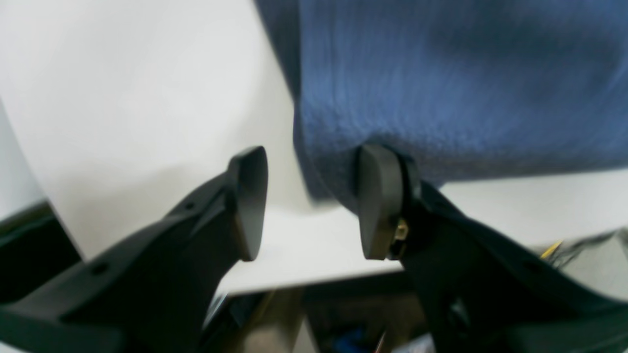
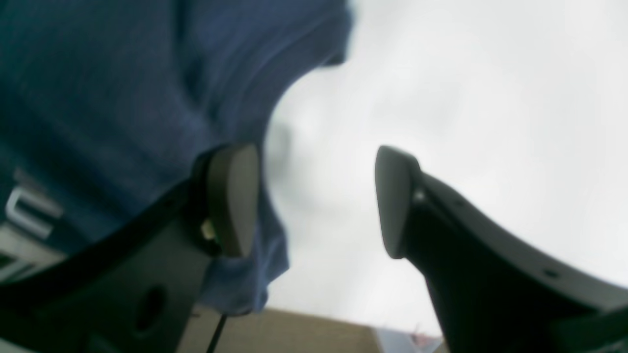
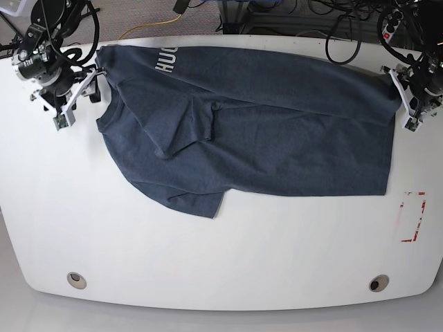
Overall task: Fold the T-shirt properly
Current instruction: 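Move both grippers to the shirt hem corners and grasp them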
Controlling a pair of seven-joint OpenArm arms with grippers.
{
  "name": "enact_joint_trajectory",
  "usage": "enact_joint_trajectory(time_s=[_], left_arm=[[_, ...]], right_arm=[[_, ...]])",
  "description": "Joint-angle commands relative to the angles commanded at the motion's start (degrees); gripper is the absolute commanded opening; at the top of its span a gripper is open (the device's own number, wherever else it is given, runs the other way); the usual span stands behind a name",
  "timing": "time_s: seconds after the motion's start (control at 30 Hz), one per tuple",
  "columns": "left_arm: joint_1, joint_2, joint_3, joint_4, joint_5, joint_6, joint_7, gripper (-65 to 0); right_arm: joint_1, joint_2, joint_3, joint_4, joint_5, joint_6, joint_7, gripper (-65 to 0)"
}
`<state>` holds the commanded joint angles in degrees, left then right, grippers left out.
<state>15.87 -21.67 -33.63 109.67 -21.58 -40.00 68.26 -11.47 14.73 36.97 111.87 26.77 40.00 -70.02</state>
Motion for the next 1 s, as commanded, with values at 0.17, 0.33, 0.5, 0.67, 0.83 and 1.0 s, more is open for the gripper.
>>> enact_joint_trajectory(time_s=[0.17, 0.33, 0.5, 0.67, 0.83, 1.0], left_arm=[[-2.4, 1.2, -0.6, 0.0, -0.4, 0.0, 0.0, -38.2], [-2.6, 1.1, -0.4, 0.7, -0.6, 0.0, 2.5, -38.2], [-2.3, 1.1, -0.7, 2.7, -0.7, 0.0, 6.9, -38.2], [-2.4, 1.6, -5.5, 2.9, -4.5, 0.0, 6.9, -38.2], [-4.5, 2.8, -9.1, 2.7, -7.0, 0.0, 6.6, -38.2], [-6.7, 2.8, -9.3, 2.6, -6.9, 0.0, 6.6, -38.2]], right_arm=[[10.3, 0.0, -3.6, -6.9, -7.2, 0.0, -0.3, -28.5], [20.0, -0.5, -8.2, -16.4, -14.2, 0.0, 0.9, -28.5], [26.8, -0.5, -9.8, -25.7, -17.2, 0.0, 4.5, -28.5], [31.2, -0.6, -12.5, -32.7, -17.5, 0.0, 9.1, -28.5], [36.0, -0.6, -14.2, -42.3, -17.5, 0.0, 14.9, -28.5], [41.0, 0.0, -17.4, -54.3, -17.5, 0.0, 24.2, -28.5]])
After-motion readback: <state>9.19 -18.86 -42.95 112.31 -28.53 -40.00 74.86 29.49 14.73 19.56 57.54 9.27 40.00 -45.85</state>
